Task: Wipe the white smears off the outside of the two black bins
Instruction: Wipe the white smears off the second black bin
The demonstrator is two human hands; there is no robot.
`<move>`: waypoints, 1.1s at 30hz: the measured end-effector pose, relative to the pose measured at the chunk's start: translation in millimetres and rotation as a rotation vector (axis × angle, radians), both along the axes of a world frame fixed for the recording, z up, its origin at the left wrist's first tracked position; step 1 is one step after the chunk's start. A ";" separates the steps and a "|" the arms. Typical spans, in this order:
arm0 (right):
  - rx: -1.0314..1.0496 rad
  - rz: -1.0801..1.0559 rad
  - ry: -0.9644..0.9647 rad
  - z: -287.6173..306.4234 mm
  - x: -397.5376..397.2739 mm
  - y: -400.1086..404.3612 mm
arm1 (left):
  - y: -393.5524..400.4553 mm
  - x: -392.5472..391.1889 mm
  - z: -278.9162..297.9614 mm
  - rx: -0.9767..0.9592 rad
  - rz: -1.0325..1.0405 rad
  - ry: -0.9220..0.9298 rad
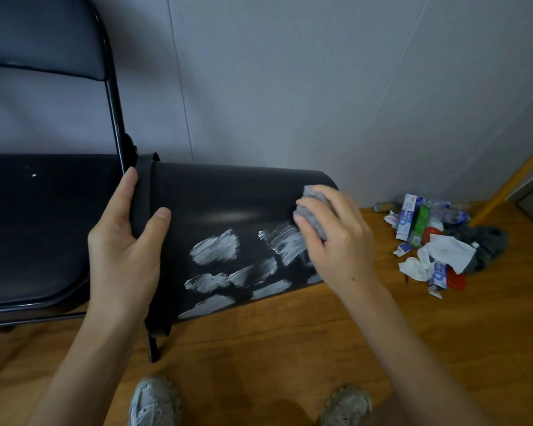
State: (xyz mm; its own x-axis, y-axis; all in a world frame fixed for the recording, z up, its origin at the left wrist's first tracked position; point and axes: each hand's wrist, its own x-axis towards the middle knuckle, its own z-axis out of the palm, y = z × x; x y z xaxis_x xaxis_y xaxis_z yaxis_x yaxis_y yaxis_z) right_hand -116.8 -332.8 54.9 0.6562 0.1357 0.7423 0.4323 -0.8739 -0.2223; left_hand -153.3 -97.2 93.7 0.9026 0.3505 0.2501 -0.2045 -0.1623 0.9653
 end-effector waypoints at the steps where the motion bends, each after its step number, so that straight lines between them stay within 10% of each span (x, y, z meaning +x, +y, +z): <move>1: 0.033 -0.037 0.022 0.2 2.4 -5.1 | 0.5 -0.6 0.2 0.003 0.001 -0.005; 12: 0.049 -0.092 -0.019 -1.7 0.9 -0.3 | -5.5 -1.6 -4.5 -0.032 -0.032 -0.032; 23: 0.757 -0.207 0.268 9.8 0.6 -26.0 | -3.6 -2.2 -4.5 -0.002 0.065 -0.032; 33: 0.907 -0.220 0.324 8.6 1.9 -30.5 | -12.3 -0.2 -9.3 0.106 0.203 -0.078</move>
